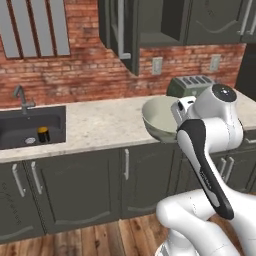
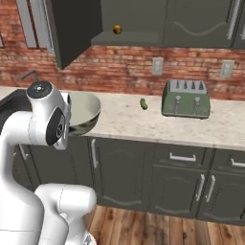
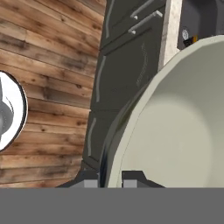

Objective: Pick the mug and place it in the sink. Pick the bowl and place it in the open cabinet and then close the cabinet.

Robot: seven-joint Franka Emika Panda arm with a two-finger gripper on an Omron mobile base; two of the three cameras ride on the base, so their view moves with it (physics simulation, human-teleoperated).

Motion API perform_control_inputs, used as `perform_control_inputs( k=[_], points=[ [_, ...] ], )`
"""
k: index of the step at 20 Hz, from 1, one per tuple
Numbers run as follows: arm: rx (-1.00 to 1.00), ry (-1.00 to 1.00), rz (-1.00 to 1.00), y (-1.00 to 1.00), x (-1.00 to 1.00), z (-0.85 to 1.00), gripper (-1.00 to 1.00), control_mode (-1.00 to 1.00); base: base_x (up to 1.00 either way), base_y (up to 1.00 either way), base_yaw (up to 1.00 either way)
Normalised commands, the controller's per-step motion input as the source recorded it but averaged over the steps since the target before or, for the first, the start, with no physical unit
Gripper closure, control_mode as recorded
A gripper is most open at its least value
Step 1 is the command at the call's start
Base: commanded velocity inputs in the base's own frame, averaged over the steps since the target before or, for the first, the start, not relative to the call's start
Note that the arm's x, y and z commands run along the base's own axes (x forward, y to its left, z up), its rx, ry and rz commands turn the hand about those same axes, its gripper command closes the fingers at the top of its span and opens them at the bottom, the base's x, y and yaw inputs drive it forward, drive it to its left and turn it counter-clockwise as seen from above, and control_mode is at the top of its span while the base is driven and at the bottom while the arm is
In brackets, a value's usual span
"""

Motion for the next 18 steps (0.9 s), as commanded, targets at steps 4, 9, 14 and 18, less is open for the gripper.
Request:
perform_control_inputs(
  k=[4,9,14,18],
  points=[
    [0.0,0.0,0.0,0.0,0.0,0.0,1.0,1.0,0.66,-0.46,0.0],
    [0.0,0.0,0.0,0.0,0.0,0.0,1.0,1.0,0.63,-0.29,0.0],
    [0.0,0.0,0.0,0.0,0.0,0.0,1.0,1.0,0.37,-0.1,0.0],
    [0.0,0.0,0.0,0.0,0.0,0.0,1.0,1.0,0.19,-0.18,0.0]
  ],
)
